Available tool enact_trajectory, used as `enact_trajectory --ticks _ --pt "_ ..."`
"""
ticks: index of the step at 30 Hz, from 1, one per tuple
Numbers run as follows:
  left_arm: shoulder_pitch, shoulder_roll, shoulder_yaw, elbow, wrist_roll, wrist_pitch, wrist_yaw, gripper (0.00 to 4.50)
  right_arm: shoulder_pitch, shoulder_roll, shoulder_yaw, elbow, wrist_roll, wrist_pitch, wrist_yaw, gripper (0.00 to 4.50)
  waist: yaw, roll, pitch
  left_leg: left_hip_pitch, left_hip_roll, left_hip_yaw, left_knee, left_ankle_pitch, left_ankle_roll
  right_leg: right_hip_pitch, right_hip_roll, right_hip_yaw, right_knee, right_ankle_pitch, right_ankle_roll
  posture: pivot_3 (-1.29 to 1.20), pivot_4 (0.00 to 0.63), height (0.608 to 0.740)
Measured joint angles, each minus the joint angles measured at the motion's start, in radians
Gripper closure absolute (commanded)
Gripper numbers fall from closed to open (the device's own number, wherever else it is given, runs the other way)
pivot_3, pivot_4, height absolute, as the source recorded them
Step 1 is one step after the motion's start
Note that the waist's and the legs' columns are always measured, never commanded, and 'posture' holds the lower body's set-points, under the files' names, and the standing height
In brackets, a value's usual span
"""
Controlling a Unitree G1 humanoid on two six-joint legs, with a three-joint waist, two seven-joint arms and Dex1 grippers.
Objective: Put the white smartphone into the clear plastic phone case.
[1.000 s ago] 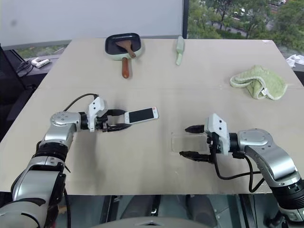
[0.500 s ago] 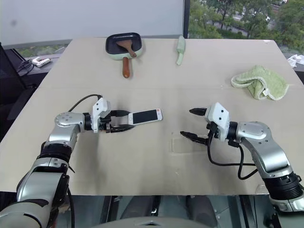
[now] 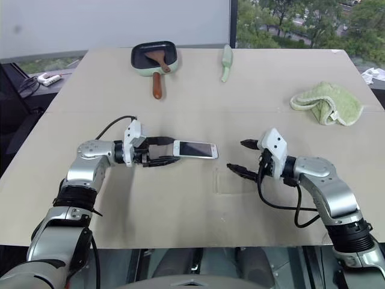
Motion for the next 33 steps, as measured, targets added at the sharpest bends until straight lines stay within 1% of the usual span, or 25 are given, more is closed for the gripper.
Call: enact_trajectory --ticks 2,6,7,8,9,10,12,13,14,15,16,17,18,19,20,24,26,29,32,33 --pt "0.004 -0.025 0.000 -0.051 -0.022 0.021 0.032 1.47 0.007 0.015 0.000 -0.044 0.057 0.092 -0.029 0.00 -0.002 0.000 0.000 0.000 0.000 0.000 0.000 0.000 0.000 0.000 0.000 0.000 0.000 0.000 0.000 0.00 0.150 0.740" --pt "0.037 -0.026 0.000 -0.113 -0.034 0.046 0.072 1.47 0.016 0.013 -0.009 -0.100 0.123 0.199 -0.057 0.00 -0.015 0.000 0.000 0.000 0.000 0.000 0.000 0.000 0.000 0.000 0.000 0.001 -0.001 0.000 0.000 0.00 0.150 0.740" --pt "0.045 -0.030 -0.001 -0.125 -0.035 0.049 0.083 1.47 0.017 0.022 -0.027 -0.112 0.164 0.251 -0.077 0.00 -0.015 0.000 0.000 0.000 0.000 0.000 0.000 0.000 0.000 0.000 0.000 0.001 0.000 0.000 0.000 0.00 0.150 0.740" --pt "0.056 -0.035 -0.001 -0.138 -0.035 0.056 0.096 1.47 0.010 0.066 -0.068 -0.132 0.250 0.335 -0.126 0.00 -0.015 0.000 0.000 0.001 0.001 0.000 -0.001 0.000 0.000 0.000 0.000 0.001 0.000 0.000 0.000 0.00 0.150 0.740" --pt "0.056 -0.037 -0.002 -0.140 -0.035 0.058 0.099 1.47 0.006 0.075 -0.073 -0.138 0.267 0.350 -0.137 0.00 -0.015 0.000 0.000 0.000 0.001 0.000 -0.001 0.000 0.000 0.000 0.000 0.001 0.000 0.000 0.000 0.00 0.150 0.740" --pt "0.058 -0.038 -0.003 -0.144 -0.036 0.059 0.104 1.47 -0.005 0.101 -0.090 -0.145 0.317 0.405 -0.176 0.00 -0.015 0.000 0.000 0.000 0.001 -0.001 -0.001 0.000 0.000 0.000 0.001 0.000 0.001 0.000 0.000 0.00 0.150 0.740" --pt "0.062 -0.040 -0.003 -0.154 -0.036 0.061 0.112 1.47 -0.052 0.176 -0.142 -0.147 0.422 0.574 -0.297 0.00 -0.016 0.000 0.000 0.001 0.001 0.000 -0.001 0.000 0.000 0.000 0.001 0.001 0.001 0.000 0.000 0.00 0.150 0.740" --pt "0.064 -0.042 -0.004 -0.157 -0.036 0.061 0.113 1.47 -0.077 0.208 -0.165 -0.144 0.458 0.668 -0.366 0.00 -0.015 0.000 0.000 0.001 0.001 0.000 -0.001 0.000 0.000 -0.001 0.001 0.001 0.001 0.000 0.000 0.00 0.150 0.740" --pt "0.066 -0.043 -0.004 -0.157 -0.036 0.061 0.113 1.47 -0.085 0.234 -0.180 -0.143 0.477 0.724 -0.408 0.00 -0.015 0.000 0.000 0.001 0.001 0.000 -0.001 0.000 0.000 -0.001 0.001 0.001 0.001 0.000 0.000 0.00 0.150 0.740" --pt "0.074 -0.041 -0.003 -0.157 -0.037 0.061 0.113 1.47 -0.091 0.301 -0.228 -0.130 0.504 0.812 -0.475 0.00 -0.014 -0.001 -0.001 0.001 0.001 0.000 -0.001 0.000 0.000 -0.001 0.001 0.001 0.001 0.000 -0.001 0.00 0.150 0.740" --pt "0.080 -0.040 -0.003 -0.157 -0.037 0.061 0.113 1.47 -0.091 0.425 -0.303 -0.099 0.522 0.901 -0.568 0.00 -0.014 -0.001 -0.001 0.000 0.001 -0.001 -0.002 0.000 0.000 -0.001 0.001 0.001 0.001 0.000 -0.001 0.00 0.150 0.740" --pt "0.082 -0.041 -0.004 -0.157 -0.037 0.061 0.113 1.47 -0.088 0.476 -0.325 -0.082 0.530 0.934 -0.606 0.00 -0.014 -0.001 -0.001 0.000 0.001 -0.001 -0.002 0.000 0.000 -0.002 0.001 0.001 0.001 0.000 -0.001 0.00 0.150 0.740" --pt "0.082 -0.041 -0.004 -0.157 -0.037 0.061 0.113 1.47 -0.090 0.574 -0.371 -0.058 0.563 0.988 -0.696 0.00 -0.015 0.000 -0.001 -0.003 0.001 0.000 -0.003 0.000 -0.001 -0.006 0.001 0.002 0.002 0.000 -0.001 0.00 0.150 0.740" --pt "0.082 -0.041 -0.004 -0.157 -0.037 0.061 0.113 1.47 -0.096 0.639 -0.412 -0.047 0.585 1.004 -0.759 0.00 -0.015 0.000 -0.001 -0.005 0.001 0.001 -0.002 0.001 -0.001 -0.008 0.001 0.002 0.003 0.000 -0.001 0.00 0.150 0.740" --pt "0.081 -0.042 -0.004 -0.157 -0.037 0.061 0.113 1.47 -0.104 0.676 -0.437 -0.038 0.602 1.010 -0.811 0.00 -0.015 0.000 -0.001 -0.007 0.001 0.001 -0.001 0.001 -0.001 -0.010 0.001 0.002 0.003 0.001 0.000 0.00 0.150 0.740" --pt "0.082 -0.040 -0.004 -0.157 -0.037 0.061 0.113 1.47 -0.172 0.706 -0.539 0.014 0.687 1.024 -1.064 0.00 -0.015 0.000 -0.001 -0.009 -0.002 0.002 -0.001 0.001 -0.001 -0.012 -0.001 0.003 0.003 0.001 0.000 0.00 0.150 0.740" --pt "0.082 -0.040 -0.004 -0.157 -0.037 0.062 0.112 1.47 -0.176 0.709 -0.561 0.033 0.750 1.011 -1.165 0.00 -0.015 0.000 -0.002 -0.009 -0.002 0.001 -0.001 0.001 -0.001 -0.013 0.000 0.003 0.003 0.001 0.000 0.00 0.150 0.740" --pt "0.082 -0.041 -0.004 -0.159 -0.040 0.066 0.114 1.47 -0.181 0.710 -0.552 0.073 0.869 0.930 -1.331 0.00 -0.018 0.000 -0.002 -0.009 -0.001 0.001 -0.001 0.001 -0.001 -0.013 0.000 0.003 0.004 0.001 0.000 0.00 0.150 0.740" --pt "0.083 -0.041 -0.004 -0.174 -0.052 0.080 0.116 1.47 -0.188 0.710 -0.506 0.118 1.009 0.790 -1.518 0.00 -0.020 0.000 -0.002 -0.009 -0.002 0.002 -0.001 0.001 -0.001 -0.013 0.000 0.004 0.004 0.001 0.000 0.00 0.150 0.740" --pt "0.083 -0.041 -0.004 -0.179 -0.055 0.082 0.118 1.47 -0.188 0.710 -0.490 0.125 1.043 0.757 -1.557 0.00 -0.021 0.000 -0.002 -0.009 -0.001 0.002 -0.001 0.001 -0.001 -0.013 0.000 0.004 0.004 0.001 0.000 0.00 0.150 0.740"
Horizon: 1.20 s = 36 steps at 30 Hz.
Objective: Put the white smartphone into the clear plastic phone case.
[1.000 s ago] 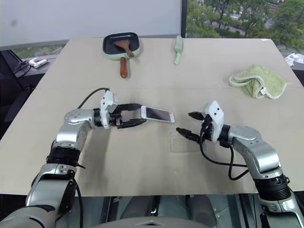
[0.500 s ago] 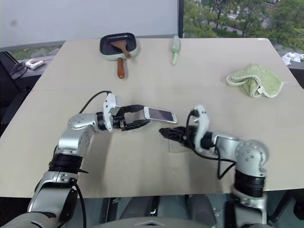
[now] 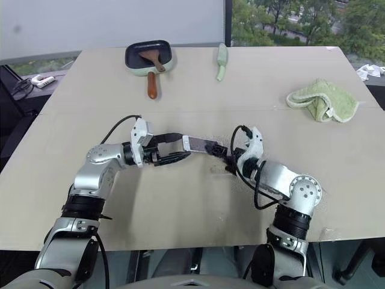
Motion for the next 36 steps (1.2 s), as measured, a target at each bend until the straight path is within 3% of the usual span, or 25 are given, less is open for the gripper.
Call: enact_trajectory --ticks 6,9,16,18,27,36 --pt "0.005 -0.005 0.013 -0.069 -0.022 0.029 0.037 1.47 0.006 -0.003 0.126 0.028 0.154 -0.196 -0.164 0.00 -0.025 0.000 0.000 -0.001 0.001 0.000 -0.001 0.000 0.000 -0.001 0.001 0.000 0.000 0.000 0.000 0.00 0.150 0.740" --pt "0.012 -0.015 0.011 -0.103 -0.023 0.051 0.054 1.49 0.014 -0.007 0.185 0.027 0.211 -0.254 -0.178 0.85 -0.031 0.000 0.000 -0.001 0.002 0.001 -0.001 0.000 0.000 -0.002 0.001 0.001 -0.001 0.000 0.000 0.00 0.150 0.740" --pt "0.048 -0.008 0.011 -0.110 -0.017 0.092 0.074 1.49 0.030 -0.079 0.229 0.004 0.281 -0.373 -0.168 3.89 -0.031 0.000 0.000 -0.002 0.002 0.001 -0.001 0.000 0.000 -0.002 0.002 0.001 -0.001 0.000 0.000 0.00 0.150 0.740" --pt "0.054 -0.005 0.008 -0.097 -0.015 0.105 0.074 1.49 0.025 -0.092 0.242 -0.029 0.305 -0.395 -0.150 4.45 -0.032 0.000 0.000 -0.002 0.002 0.001 -0.001 0.000 0.000 -0.002 0.002 0.001 -0.001 0.000 0.000 0.00 0.150 0.740" --pt "0.054 -0.005 0.005 -0.097 -0.017 0.107 0.073 1.49 0.027 -0.167 0.316 -0.031 0.294 -0.452 -0.067 4.45 -0.029 0.000 0.000 -0.002 0.002 0.001 -0.001 0.000 0.000 -0.002 0.002 0.001 -0.001 0.000 0.000 0.00 0.150 0.740" --pt "0.041 -0.006 0.030 -0.119 -0.049 0.135 0.074 1.49 -0.017 -0.295 0.380 -0.034 0.116 -0.448 0.245 4.45 -0.023 0.000 0.000 -0.002 0.002 0.002 -0.001 0.000 0.000 -0.002 0.002 0.001 -0.002 0.000 0.000 0.00 0.150 0.740"
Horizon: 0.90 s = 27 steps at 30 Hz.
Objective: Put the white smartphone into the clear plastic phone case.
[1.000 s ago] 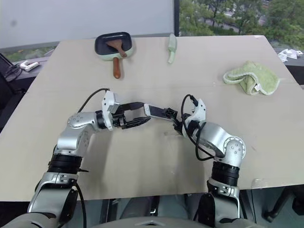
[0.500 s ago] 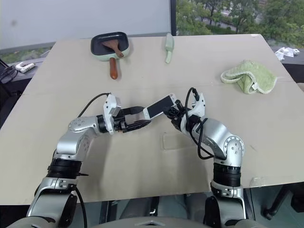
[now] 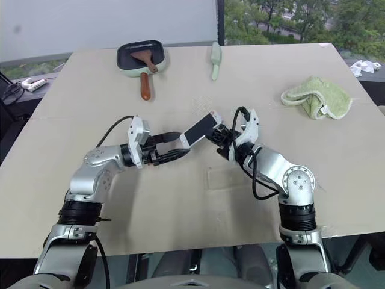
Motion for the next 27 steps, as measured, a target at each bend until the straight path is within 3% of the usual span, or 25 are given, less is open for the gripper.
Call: enact_trajectory --ticks 7,11,13,15,23,27 --pt "-0.013 0.000 0.001 -0.012 -0.007 0.021 0.000 1.49 -0.013 -0.053 0.029 -0.019 -0.163 -0.002 0.212 4.45 0.000 0.000 0.000 0.000 0.000 0.000 0.000 0.000 0.000 0.000 0.000 0.000 0.000 0.000 0.000 0.00 0.150 0.740" --pt "-0.013 0.001 0.002 -0.013 -0.009 0.032 0.000 1.49 -0.013 -0.043 0.029 -0.019 -0.202 -0.004 0.244 4.45 0.001 0.000 0.000 0.000 0.000 0.000 0.000 0.000 0.000 0.000 0.000 0.000 0.000 0.000 0.000 0.00 0.150 0.740" --pt "-0.013 0.002 0.002 -0.014 -0.009 0.035 0.000 0.55 -0.013 -0.038 0.029 -0.019 -0.214 -0.004 0.250 4.50 0.001 0.000 0.000 0.000 0.000 0.000 0.000 0.000 0.000 0.000 0.000 0.000 0.000 0.000 0.000 0.00 0.150 0.740" --pt "-0.003 0.009 -0.032 -0.067 -0.035 0.040 -0.060 0.05 -0.020 -0.037 -0.010 -0.011 -0.262 -0.044 0.243 4.50 0.006 0.000 0.000 -0.001 0.000 0.000 0.000 0.000 0.000 0.000 -0.001 0.000 0.000 0.000 0.000 0.00 0.150 0.740" --pt "-0.005 0.004 -0.054 -0.095 -0.046 0.015 -0.070 0.05 -0.031 -0.026 -0.046 -0.006 -0.309 -0.066 0.258 4.50 0.001 0.000 0.000 0.000 0.001 0.000 0.000 0.000 0.000 -0.001 0.000 0.000 0.000 0.000 0.000 0.00 0.150 0.740" --pt "-0.005 0.015 -0.053 -0.095 -0.049 0.017 -0.071 0.05 -0.032 -0.099 -0.047 -0.006 -0.362 -0.066 0.353 4.50 0.003 0.000 0.000 -0.001 0.000 0.001 0.000 0.000 0.000 0.000 -0.001 0.001 0.000 0.000 0.000 0.00 0.150 0.740"
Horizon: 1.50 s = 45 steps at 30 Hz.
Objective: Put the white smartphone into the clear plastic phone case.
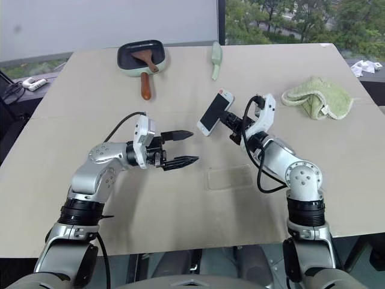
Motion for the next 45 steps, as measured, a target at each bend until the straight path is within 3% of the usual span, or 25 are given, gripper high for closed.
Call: enact_trajectory --ticks 4,7,11,12,15,22,28,34,45 --pt "0.000 0.045 0.015 -0.004 -0.015 0.014 -0.013 0.05 -0.026 -0.192 -0.006 0.025 -0.069 0.025 0.216 4.50 0.002 0.000 0.000 0.000 -0.001 0.000 0.000 0.000 0.000 0.000 0.000 -0.001 -0.001 0.000 0.000 0.00 0.150 0.740" --pt "0.000 0.097 0.017 -0.034 -0.035 0.033 -0.037 0.05 -0.038 -0.387 0.004 0.070 -0.151 0.041 0.475 4.50 0.003 0.000 0.000 0.000 -0.001 0.000 0.000 0.000 0.000 0.000 0.000 -0.001 -0.001 0.000 0.000 0.00 0.150 0.740" --pt "-0.001 0.164 0.021 -0.062 -0.039 0.047 -0.074 0.05 -0.063 -0.561 0.062 0.122 -0.261 0.033 0.789 4.50 -0.002 0.000 0.001 0.000 0.000 0.000 -0.001 0.000 0.000 0.000 0.001 -0.001 -0.001 0.000 0.000 0.00 0.150 0.740" --pt "-0.001 0.199 0.021 -0.085 -0.043 0.061 -0.096 0.05 -0.084 -0.645 0.127 0.134 -0.323 0.016 0.952 4.50 -0.003 0.001 0.002 0.000 0.000 0.000 0.000 0.000 0.000 0.000 0.001 -0.001 -0.001 0.000 0.000 0.00 0.150 0.740" --pt "0.006 0.253 0.025 -0.125 -0.061 0.079 -0.121 0.05 -0.135 -0.740 0.232 0.155 -0.444 -0.040 1.210 4.50 -0.002 0.001 0.002 0.000 0.002 0.000 0.000 0.000 0.000 0.000 0.001 -0.001 -0.001 0.000 0.000 0.00 0.150 0.740" --pt "0.058 0.288 0.021 -0.234 -0.080 0.130 -0.120 0.05 -0.324 -0.759 0.499 0.226 -0.734 -0.182 1.627 4.50 0.001 0.001 0.003 0.000 0.002 0.000 0.001 0.000 0.000 0.000 0.000 -0.001 -0.001 0.000 0.000 0.00 0.150 0.740" --pt "0.067 0.303 0.023 -0.279 -0.100 0.151 -0.112 0.05 -0.432 -0.759 0.625 0.274 -0.924 -0.317 1.676 4.50 0.011 0.001 0.003 -0.001 0.002 0.000 0.001 0.000 -0.001 0.000 -0.001 -0.002 -0.002 0.000 0.000 0.00 0.150 0.740" --pt "0.088 0.307 0.023 -0.279 -0.100 0.153 -0.105 0.05 -0.462 -0.751 0.646 0.241 -1.016 -0.369 1.678 4.50 0.012 0.001 0.003 -0.001 0.002 -0.001 0.002 0.000 -0.001 0.000 -0.001 -0.002 -0.001 0.000 0.000 0.00 0.150 0.740" --pt "0.083 0.309 0.021 -0.249 -0.097 0.108 -0.123 0.05 -0.351 -0.776 0.628 -0.118 -1.096 -0.244 1.660 4.50 0.030 0.001 0.003 -0.001 0.001 -0.001 0.002 0.000 -0.001 0.000 -0.001 -0.003 -0.001 0.000 0.000 0.00 0.150 0.740"
